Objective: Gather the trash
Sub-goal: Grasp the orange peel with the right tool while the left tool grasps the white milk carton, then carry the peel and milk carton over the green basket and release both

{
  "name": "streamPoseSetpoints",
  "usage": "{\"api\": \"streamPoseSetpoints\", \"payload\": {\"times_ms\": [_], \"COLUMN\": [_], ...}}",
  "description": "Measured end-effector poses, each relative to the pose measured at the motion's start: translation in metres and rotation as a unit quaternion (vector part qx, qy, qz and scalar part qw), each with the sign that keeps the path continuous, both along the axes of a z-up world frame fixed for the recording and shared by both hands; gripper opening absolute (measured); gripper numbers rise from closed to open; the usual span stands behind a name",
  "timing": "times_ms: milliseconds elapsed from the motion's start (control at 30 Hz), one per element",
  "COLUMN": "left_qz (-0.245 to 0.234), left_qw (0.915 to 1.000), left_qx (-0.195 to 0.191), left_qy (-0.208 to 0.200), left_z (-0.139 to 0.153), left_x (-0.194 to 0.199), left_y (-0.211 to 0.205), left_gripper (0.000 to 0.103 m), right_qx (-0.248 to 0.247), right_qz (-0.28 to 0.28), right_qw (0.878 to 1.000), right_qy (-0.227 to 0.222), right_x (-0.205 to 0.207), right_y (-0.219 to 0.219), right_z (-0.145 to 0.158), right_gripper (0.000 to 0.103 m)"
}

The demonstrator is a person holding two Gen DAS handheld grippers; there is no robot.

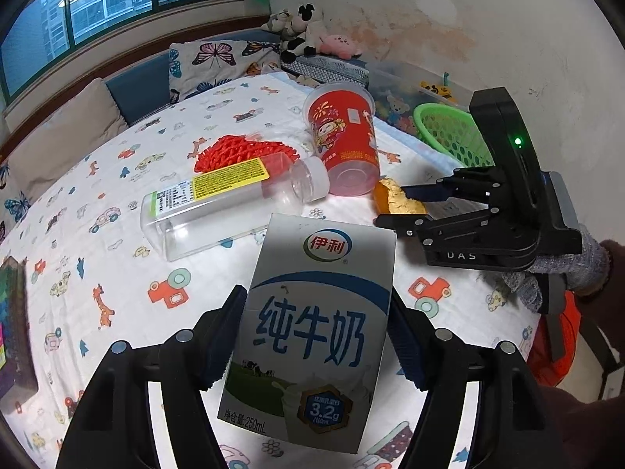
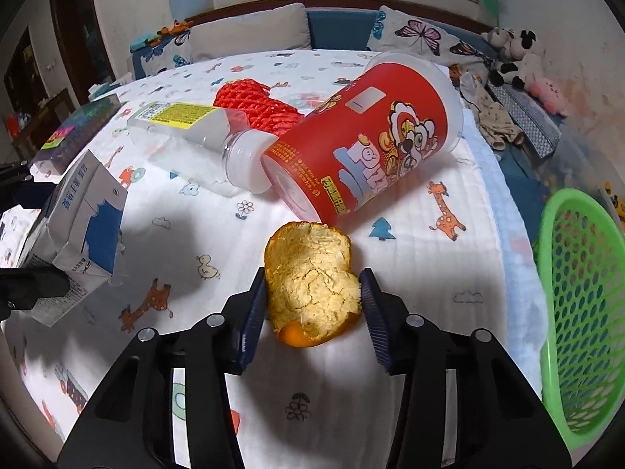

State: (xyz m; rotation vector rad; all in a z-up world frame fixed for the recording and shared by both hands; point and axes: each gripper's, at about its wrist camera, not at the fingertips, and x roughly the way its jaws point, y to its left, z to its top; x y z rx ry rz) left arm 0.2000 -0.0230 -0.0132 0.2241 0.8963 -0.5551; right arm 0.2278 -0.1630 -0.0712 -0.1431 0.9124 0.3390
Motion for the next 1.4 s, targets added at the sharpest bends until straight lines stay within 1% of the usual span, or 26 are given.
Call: {"api": "streamPoseSetpoints", "payload": {"times_ms": [133,267,467,667,833,1000,1200,1400], "left_qz": [-0.001,0.000,-0.003,-0.019,-0.032,-0.044,-0.056,-0.070], "left_qw": [1.0000,1.0000,1.0000,0.9997,0.9993,0.9986,0.9977,0.9967], "left_qx": [-0.002,-0.006,-0.009,-0.013,-0.021,-0.028,-0.036,-0.040], "left_qy": [0.001,0.001,0.001,0.003,0.002,0.006,0.013,0.014], "left_z": [0.001,0.004,0.008,0.012,0.018,0.022,0.027,0.033], "left_x": [-0.002,-0.003,-0.006,-0.009,-0.011,-0.008,-0.001,0.008], "left_y": [-0.003,-0.004,-0.012,-0.036,-0.061,-0.093,-0.131,-0.166], "left_gripper": [0.067,0.067,0.067,0.067,0.067,0.067,0.067,0.067], "right_qx": [0.012,0.023,0.046,0.061,0.060,0.052,0.039,0.043], "right_qz": [-0.004,-0.007,-0.015,-0.037,-0.076,-0.130,-0.192,-0.231], "right_qw": [1.000,1.000,0.999,0.997,0.995,0.990,0.980,0.972], "right_qy": [-0.002,-0.003,-0.010,-0.018,-0.031,-0.034,-0.022,-0.016], "right_x": [-0.004,-0.011,-0.027,-0.039,-0.046,-0.047,-0.038,-0.038], "right_y": [-0.005,-0.011,-0.027,-0.054,-0.094,-0.149,-0.216,-0.255], "right_z": [0.005,0.010,0.021,0.035,0.045,0.048,0.040,0.030], "right_gripper": [0.041,0.039,0.039,0.039,0.039,0.039,0.039,0.041]}}
